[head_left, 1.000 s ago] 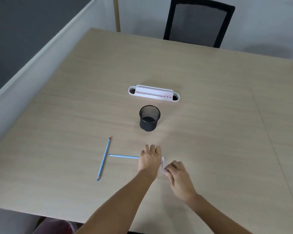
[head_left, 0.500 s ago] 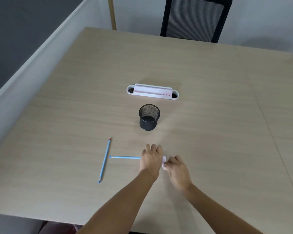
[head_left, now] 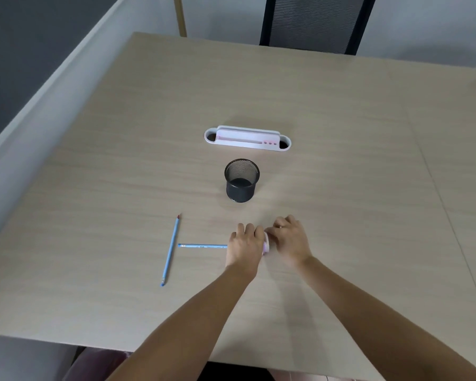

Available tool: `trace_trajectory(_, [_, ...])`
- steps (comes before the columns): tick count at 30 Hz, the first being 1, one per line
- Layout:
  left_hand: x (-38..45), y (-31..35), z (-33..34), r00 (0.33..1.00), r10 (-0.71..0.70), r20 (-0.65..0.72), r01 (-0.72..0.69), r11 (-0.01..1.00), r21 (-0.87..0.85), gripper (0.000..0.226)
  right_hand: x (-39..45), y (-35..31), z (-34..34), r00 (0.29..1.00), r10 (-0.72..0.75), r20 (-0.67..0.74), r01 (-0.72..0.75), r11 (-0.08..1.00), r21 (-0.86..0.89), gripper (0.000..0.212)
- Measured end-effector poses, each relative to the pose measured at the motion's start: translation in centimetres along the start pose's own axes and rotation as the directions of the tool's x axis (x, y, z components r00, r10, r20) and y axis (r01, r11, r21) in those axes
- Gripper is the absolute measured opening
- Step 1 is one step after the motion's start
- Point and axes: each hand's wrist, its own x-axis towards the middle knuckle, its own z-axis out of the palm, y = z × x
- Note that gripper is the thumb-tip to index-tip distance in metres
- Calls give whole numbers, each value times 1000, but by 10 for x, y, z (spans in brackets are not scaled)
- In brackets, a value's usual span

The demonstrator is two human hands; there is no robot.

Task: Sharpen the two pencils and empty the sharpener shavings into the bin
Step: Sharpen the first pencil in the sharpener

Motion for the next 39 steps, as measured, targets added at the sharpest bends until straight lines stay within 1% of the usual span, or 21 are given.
trace_trajectory(2, [0,1,-2,1000,-7,-6,7,1000,9,45,-13,-6,8,998,-29,58,30,1000,-5,18])
trace_trajectory(4, [-1,3,-1,1000,-11,-6,12,999,36,44,-34,-13,13,995,-67,70,69,997,-22,27])
trace_trajectory(5, [-2,4,0,1000,-10,8,10,999,44,43,-46,-15,15,997,-56,62,56,998,-7,28])
trace_trajectory(8, [-3,5,-1,1000,-6,13,6,999,36,40,-75,-13,14,1000,23,11,-25,984,175,14])
trace_trajectory(10, [-4,4,-2,1000,14,23,-14,999,28,38,-73,-13,1,1000,26,-11,-23,971,238,12])
trace_trajectory(13, [-3,1,0,1000,31,2,-31,999,15,37,-42,-8,-20,998,8,-63,5,978,206,11])
trace_trajectory(16, [-1,1,3,1000,23,20,-24,999,23,45,-11,1,-23,994,-17,-109,33,988,149,10])
trace_trajectory(19, [-1,1,1,999,33,15,-33,999,13,40,-1,7,-5,1000,10,-20,-9,998,65,12])
trace_trajectory(21, [-1,2,-1,999,19,34,-20,1000,23,41,-5,3,5,999,39,19,-40,998,47,13])
trace_trajectory(22, [-1,2,-3,1000,14,24,-14,1000,26,42,-11,-1,9,999,16,46,-18,999,31,17])
trace_trajectory(23, [-1,3,-2,1000,12,13,-12,999,30,42,-18,-4,12,998,-33,61,34,999,-16,26])
trace_trajectory(24, [-1,4,0,999,7,42,-8,999,37,42,-27,-8,15,996,-64,65,68,995,-66,34])
trace_trajectory(25, [-2,5,2,998,7,61,-9,999,33,44,-36,-10,16,997,-64,54,68,994,-83,38])
trace_trajectory(26, [-2,5,4,998,3,63,-4,1000,24,45,-47,-11,16,997,-56,44,58,997,-59,37])
trace_trajectory(28, [-2,5,3,998,-6,58,5,1000,12,45,-68,-11,19,1000,-22,22,20,998,63,24])
trace_trajectory(30, [-3,5,3,997,7,73,-9,1000,22,44,-81,-11,16,999,11,-32,-5,986,166,13])
trace_trajectory(31, [-2,5,3,997,18,76,-20,1000,23,44,-82,-12,10,999,-1,-46,8,985,170,11])
trace_trajectory(34, [1,2,8,998,47,31,-47,999,1,42,-61,-9,-12,994,-37,-105,47,994,102,8])
trace_trajectory(35, [2,1,10,998,52,35,-52,998,-19,42,-50,-6,-16,988,-37,-148,49,996,79,7])
trace_trajectory(37, [2,1,8,998,49,41,-49,999,-6,47,-27,0,-18,978,-17,-210,27,999,45,7])
trace_trajectory(39, [-1,1,2,999,39,36,-39,999,7,46,-10,3,-11,982,5,-190,-5,1000,1,10])
